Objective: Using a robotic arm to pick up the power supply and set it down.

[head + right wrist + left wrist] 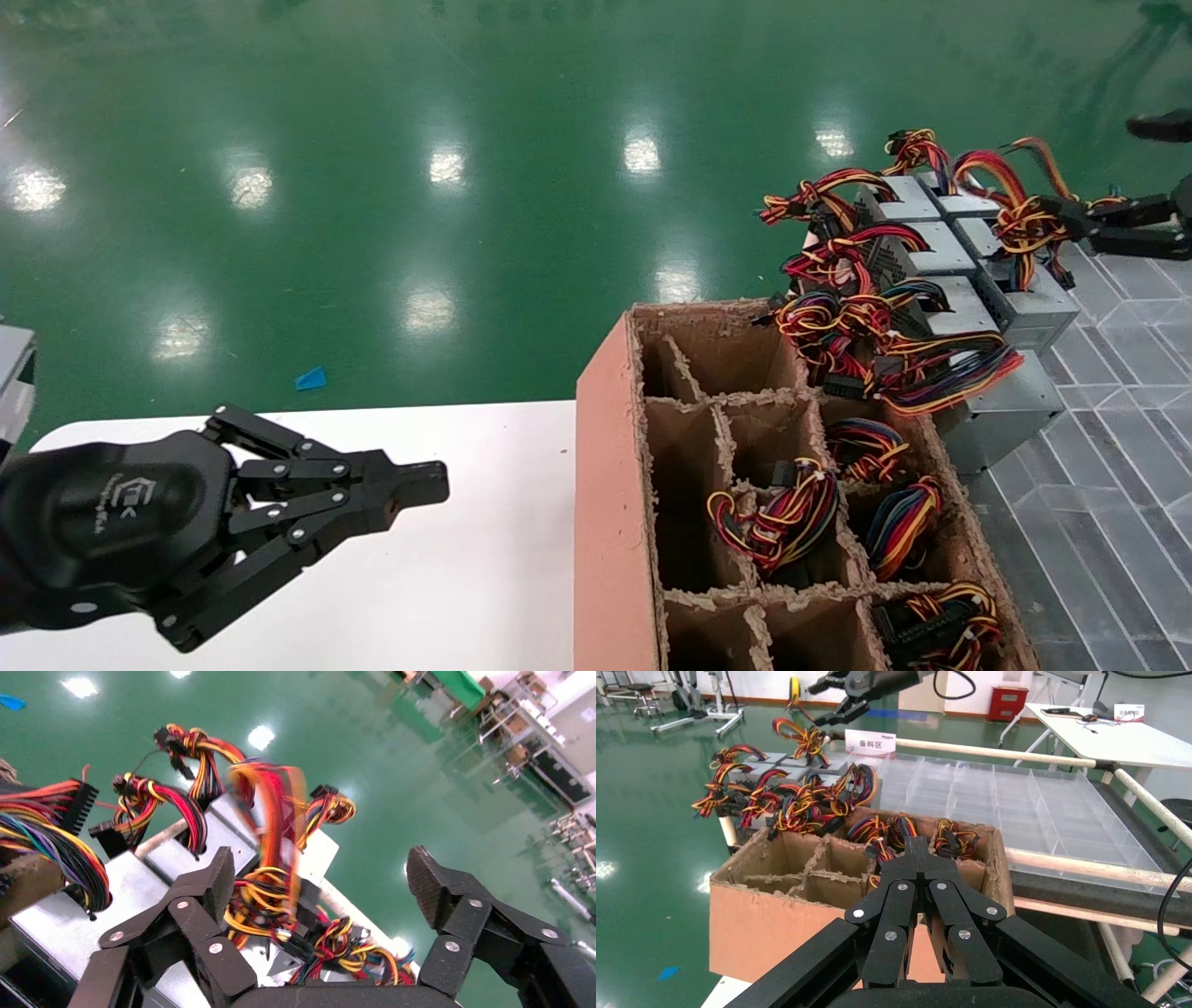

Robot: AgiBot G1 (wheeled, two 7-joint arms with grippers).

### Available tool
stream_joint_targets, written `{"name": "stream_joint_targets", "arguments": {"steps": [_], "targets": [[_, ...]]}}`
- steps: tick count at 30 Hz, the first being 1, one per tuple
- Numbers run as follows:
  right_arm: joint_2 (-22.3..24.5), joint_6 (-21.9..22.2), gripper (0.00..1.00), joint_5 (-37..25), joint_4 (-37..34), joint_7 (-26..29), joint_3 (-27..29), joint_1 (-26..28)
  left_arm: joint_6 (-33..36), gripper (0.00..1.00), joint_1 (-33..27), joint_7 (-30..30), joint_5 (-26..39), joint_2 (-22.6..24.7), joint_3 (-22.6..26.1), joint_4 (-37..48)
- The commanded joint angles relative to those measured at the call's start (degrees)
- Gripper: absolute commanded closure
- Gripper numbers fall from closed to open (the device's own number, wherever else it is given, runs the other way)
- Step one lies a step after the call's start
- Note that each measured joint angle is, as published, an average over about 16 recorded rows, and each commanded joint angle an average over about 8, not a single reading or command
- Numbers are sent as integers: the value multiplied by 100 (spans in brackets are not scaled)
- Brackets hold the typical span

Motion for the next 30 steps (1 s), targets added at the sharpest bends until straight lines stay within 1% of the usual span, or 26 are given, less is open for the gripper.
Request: {"name": "stream_joint_targets", "arguments": {"steps": [1,10,15,30], "targets": [[35,7,0,-38,133,83,-21,-10,0,100,0,0,0,0,0,0],[288,-514,0,647,661,246,331,-319,0,100,0,0,0,0,0,0],[298,-646,0,856,982,411,332,-534,0,100,0,0,0,0,0,0],[288,-1055,0,1674,2194,1139,349,-1456,0,100,0,0,0,0,0,0]]}}
